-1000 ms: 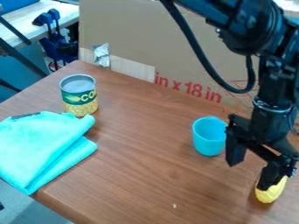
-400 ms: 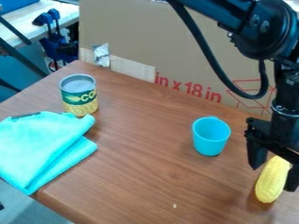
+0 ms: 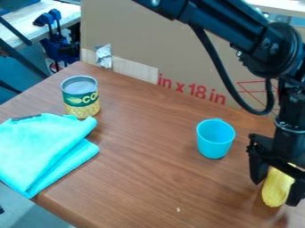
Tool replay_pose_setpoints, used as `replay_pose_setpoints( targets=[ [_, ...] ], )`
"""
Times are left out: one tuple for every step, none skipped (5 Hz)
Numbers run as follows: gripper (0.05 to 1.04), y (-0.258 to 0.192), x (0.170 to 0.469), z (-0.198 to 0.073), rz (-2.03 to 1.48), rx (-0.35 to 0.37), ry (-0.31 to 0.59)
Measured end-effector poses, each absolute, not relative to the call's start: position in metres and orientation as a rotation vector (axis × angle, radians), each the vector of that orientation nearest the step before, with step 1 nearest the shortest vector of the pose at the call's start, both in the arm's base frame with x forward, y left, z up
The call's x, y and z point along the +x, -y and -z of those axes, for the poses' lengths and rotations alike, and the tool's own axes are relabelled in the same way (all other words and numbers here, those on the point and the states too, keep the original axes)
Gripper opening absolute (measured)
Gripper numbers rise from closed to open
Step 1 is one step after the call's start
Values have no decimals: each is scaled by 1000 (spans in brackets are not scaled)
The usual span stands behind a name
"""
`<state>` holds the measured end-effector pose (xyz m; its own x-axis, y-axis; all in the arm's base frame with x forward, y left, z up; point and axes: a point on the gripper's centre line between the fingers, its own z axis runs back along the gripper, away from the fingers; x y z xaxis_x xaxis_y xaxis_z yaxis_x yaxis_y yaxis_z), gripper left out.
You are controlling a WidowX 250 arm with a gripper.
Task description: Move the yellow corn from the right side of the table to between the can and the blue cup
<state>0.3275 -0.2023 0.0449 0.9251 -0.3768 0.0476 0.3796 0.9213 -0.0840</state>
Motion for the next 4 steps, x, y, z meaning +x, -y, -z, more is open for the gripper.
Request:
replay_pose_setpoints(
  targets=[
    [945,202,334,-35,389,-83,4],
    [700,204,336,-32,393,-81,-7],
    [681,205,330,-34,418,-65,4],
    [681,204,326,-64,449,-60,88]
  ],
)
